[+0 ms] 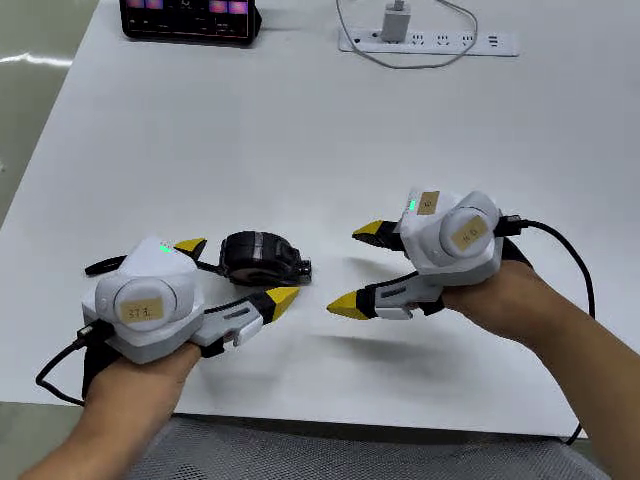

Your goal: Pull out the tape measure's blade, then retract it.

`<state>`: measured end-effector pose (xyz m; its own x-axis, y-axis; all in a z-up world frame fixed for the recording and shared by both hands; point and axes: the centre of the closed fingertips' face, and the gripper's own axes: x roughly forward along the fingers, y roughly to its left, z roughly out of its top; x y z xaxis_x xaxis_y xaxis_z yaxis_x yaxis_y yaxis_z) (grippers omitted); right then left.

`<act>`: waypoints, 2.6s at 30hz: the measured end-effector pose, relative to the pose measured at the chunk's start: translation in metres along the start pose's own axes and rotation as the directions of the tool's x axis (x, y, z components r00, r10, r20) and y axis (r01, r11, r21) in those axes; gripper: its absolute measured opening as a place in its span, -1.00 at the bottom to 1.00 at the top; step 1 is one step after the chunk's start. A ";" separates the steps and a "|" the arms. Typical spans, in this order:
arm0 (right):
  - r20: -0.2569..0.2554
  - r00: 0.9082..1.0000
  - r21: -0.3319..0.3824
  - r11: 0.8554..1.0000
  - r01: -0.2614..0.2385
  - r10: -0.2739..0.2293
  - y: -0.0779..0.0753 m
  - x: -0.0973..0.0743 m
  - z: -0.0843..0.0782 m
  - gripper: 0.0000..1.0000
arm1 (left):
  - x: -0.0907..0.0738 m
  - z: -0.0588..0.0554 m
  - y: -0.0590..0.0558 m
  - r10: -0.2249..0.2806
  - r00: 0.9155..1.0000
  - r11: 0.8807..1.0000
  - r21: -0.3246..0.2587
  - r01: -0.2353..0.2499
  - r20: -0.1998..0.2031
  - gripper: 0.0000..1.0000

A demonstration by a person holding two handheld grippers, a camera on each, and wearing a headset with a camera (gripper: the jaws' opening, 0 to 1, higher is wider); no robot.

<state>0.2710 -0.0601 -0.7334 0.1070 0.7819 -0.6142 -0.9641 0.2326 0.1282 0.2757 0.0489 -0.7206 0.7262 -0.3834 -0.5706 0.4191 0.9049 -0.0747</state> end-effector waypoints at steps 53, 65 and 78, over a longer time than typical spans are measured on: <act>0.065 0.977 0.116 0.974 0.193 -0.201 -0.006 -0.092 -0.030 0.73 | -0.053 0.001 0.005 -0.141 0.990 0.980 0.137 0.141 -0.008 0.97; 0.055 0.975 0.135 0.969 0.208 -0.217 0.000 -0.111 -0.035 0.73 | -0.061 -0.005 0.007 -0.155 0.987 0.976 0.151 0.158 -0.029 0.98; 0.036 0.969 0.159 0.959 0.235 -0.243 0.003 -0.130 -0.054 0.80 | -0.070 -0.008 0.012 -0.162 0.986 0.970 0.179 0.167 -0.045 0.98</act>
<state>0.2413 -0.1924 -0.6952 0.3468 0.7222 -0.5985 -0.8609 0.4984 0.1026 0.2250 0.0880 -0.6882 0.6237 -0.5162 -0.5870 0.6252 0.7802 -0.0218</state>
